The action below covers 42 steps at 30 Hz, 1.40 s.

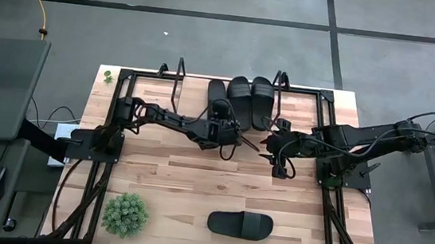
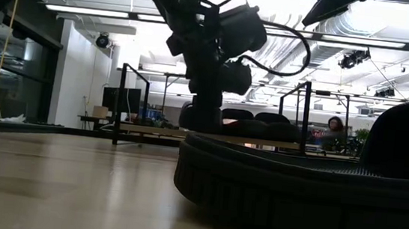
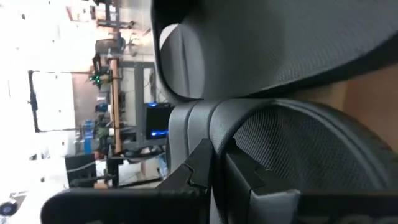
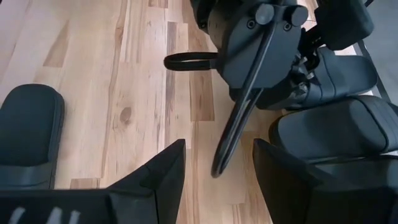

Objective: Pick and place slides into the shelf
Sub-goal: Put the left black slipper on the shelf, then put the black slipper on the shelf

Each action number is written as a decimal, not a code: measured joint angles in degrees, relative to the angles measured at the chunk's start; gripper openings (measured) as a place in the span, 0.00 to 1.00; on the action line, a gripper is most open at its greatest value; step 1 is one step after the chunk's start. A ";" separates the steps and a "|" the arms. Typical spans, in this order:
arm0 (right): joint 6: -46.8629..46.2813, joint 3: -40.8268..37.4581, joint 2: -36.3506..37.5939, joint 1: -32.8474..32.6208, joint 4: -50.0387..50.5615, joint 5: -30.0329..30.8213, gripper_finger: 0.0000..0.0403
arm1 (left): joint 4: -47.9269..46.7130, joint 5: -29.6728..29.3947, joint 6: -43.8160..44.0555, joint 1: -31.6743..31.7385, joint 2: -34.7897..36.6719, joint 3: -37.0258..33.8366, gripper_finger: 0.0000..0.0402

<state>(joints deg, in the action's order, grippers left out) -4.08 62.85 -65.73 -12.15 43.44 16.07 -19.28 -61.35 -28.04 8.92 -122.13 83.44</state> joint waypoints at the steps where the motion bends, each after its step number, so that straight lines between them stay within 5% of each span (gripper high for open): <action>1: 0.01 0.00 0.00 -0.01 0.01 0.00 0.44 | 0.06 0.47 -0.08 -0.06 0.00 0.00 0.02; 12: 0.00 0.00 -0.08 0.00 -0.01 0.00 0.44 | -3.29 1.08 1.10 -0.32 0.00 0.00 0.05; 30: 3.02 -0.04 -3.37 0.14 -1.58 0.24 0.44 | -4.11 -1.67 1.44 -0.81 0.00 0.01 0.40; 42: 2.98 -0.04 -3.37 0.14 -1.61 0.24 0.44 | -4.64 -5.66 1.49 -7.11 0.83 0.02 0.43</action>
<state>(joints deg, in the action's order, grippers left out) -1.09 62.81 -69.10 -12.01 41.83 16.32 -23.92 -67.01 -26.56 1.81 -121.30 83.46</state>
